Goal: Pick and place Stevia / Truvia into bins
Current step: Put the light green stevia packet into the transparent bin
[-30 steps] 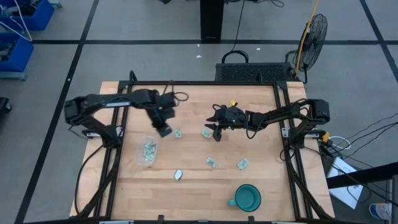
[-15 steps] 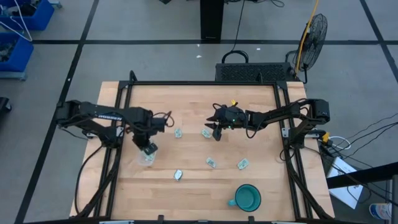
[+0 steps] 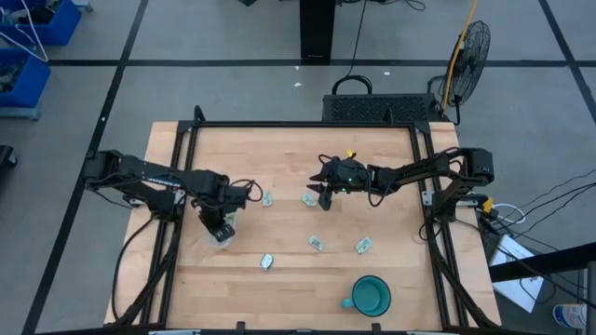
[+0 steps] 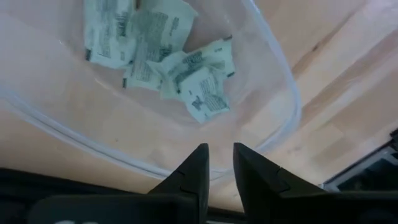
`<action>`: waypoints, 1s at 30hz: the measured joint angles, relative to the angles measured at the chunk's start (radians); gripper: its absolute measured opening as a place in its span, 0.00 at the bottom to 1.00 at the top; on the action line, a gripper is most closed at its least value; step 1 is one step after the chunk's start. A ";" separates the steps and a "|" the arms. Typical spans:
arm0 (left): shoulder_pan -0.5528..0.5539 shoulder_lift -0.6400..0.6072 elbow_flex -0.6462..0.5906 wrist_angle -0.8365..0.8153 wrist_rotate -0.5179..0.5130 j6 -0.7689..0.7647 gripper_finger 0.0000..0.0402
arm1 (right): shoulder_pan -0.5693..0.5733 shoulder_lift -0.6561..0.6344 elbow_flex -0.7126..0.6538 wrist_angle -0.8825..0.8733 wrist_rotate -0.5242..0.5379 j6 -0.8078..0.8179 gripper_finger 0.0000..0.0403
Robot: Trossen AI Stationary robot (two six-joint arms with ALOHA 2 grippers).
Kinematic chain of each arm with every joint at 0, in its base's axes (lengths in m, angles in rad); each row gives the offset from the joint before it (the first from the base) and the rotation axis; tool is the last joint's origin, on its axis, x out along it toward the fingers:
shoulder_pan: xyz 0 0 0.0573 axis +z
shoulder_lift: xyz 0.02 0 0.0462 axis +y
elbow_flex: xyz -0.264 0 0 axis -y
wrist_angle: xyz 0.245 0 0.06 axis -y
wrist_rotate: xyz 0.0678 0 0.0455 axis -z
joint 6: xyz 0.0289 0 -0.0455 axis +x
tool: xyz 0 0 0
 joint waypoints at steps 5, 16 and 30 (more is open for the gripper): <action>0.012 0.000 0.010 -0.005 -0.007 0.005 0.22 | -0.001 -0.009 0.000 -0.001 -0.036 -0.002 0.32; 0.097 0.000 0.206 0.011 -0.093 0.165 0.22 | 0.020 -0.176 0.120 -0.233 -0.112 -0.086 0.32; 0.234 0.000 0.273 0.317 -0.247 0.245 0.22 | 0.211 -0.241 0.125 -1.091 -0.314 -0.037 0.32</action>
